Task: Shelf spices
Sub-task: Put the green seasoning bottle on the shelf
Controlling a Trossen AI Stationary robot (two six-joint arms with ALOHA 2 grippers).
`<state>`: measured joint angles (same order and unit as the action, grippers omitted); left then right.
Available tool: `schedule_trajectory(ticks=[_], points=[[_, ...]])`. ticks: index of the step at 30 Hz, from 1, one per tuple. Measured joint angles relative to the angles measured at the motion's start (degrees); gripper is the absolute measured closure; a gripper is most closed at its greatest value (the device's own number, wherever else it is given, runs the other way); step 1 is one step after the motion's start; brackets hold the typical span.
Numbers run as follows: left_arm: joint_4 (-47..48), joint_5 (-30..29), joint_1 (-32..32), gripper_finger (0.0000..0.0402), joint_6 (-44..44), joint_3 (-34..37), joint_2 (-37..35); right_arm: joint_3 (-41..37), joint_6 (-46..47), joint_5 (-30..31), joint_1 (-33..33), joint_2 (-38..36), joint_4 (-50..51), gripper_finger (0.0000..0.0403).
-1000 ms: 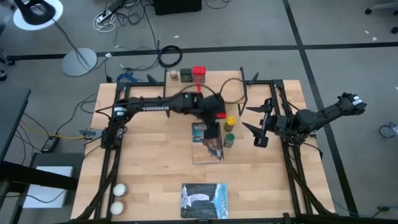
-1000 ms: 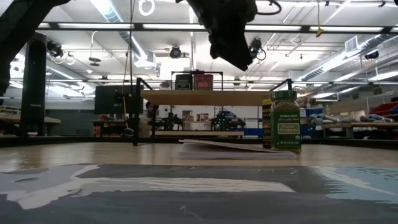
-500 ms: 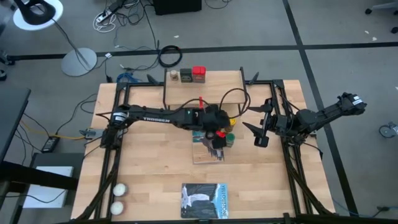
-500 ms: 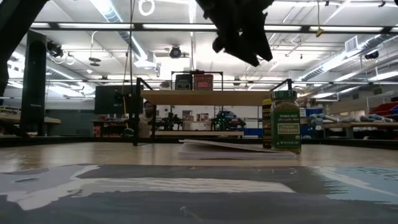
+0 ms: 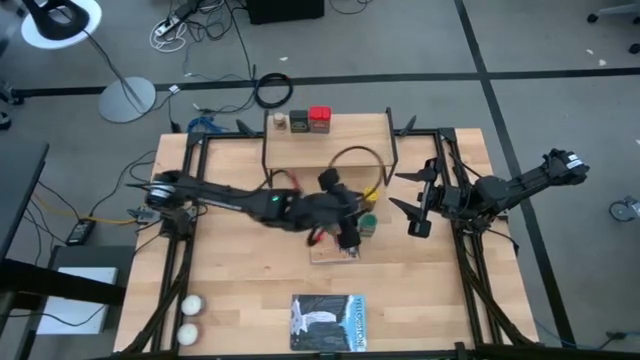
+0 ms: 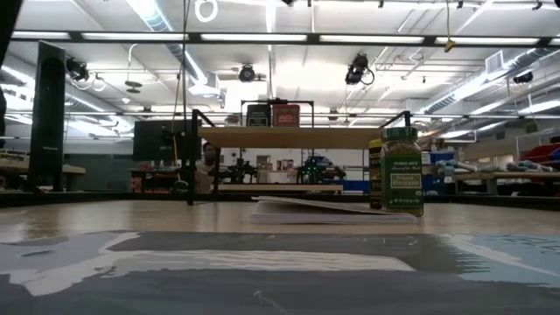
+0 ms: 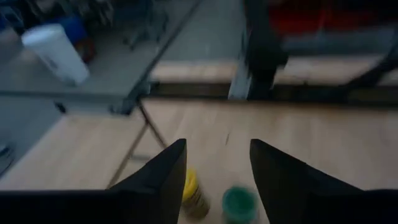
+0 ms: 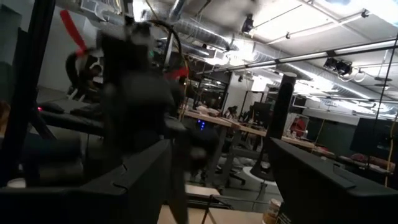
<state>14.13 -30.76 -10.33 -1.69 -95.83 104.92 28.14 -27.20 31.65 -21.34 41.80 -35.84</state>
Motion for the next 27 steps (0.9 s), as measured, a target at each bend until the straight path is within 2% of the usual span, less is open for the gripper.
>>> schedule_trajectory(ticks=[4, 9, 12, 16, 20, 23, 27], points=[[-10.72, -7.85, -4.14, 0.0231, 1.43, 11.23, -8.35, -0.02, 0.0, -0.03, 0.0, 0.0, 0.17, 0.0133], [-22.37, -19.1, -7.71, 0.0234, -2.14, 30.65, -20.08, -0.02, 0.21, -0.05, 0.0, 0.02, 0.5, 0.0133], [-32.8, -19.45, -9.41, 0.0235, -7.1, 43.17, -24.33, -0.02, 1.77, 0.78, 0.02, 0.15, 0.63, 0.0133], [-53.93, -19.77, -11.64, 0.0235, -11.32, 57.45, -24.33, -0.02, 5.99, 4.64, 1.16, 0.32, 1.47, 0.0134], [-70.56, -19.79, -13.81, 0.0235, -13.78, 66.01, -20.35, 0.0, 11.86, 5.86, 2.78, 0.98, 4.55, 0.0139], [-76.88, -20.3, -15.03, 0.0235, -14.48, 68.37, -17.35, 0.0, 19.91, 5.72, 3.65, 2.53, 9.11, 0.0139], [-77.44, -19.63, -15.77, 0.0235, -14.13, 68.67, -13.54, 0.0, 27.74, 5.24, 4.31, 6.94, 14.46, 0.014]])
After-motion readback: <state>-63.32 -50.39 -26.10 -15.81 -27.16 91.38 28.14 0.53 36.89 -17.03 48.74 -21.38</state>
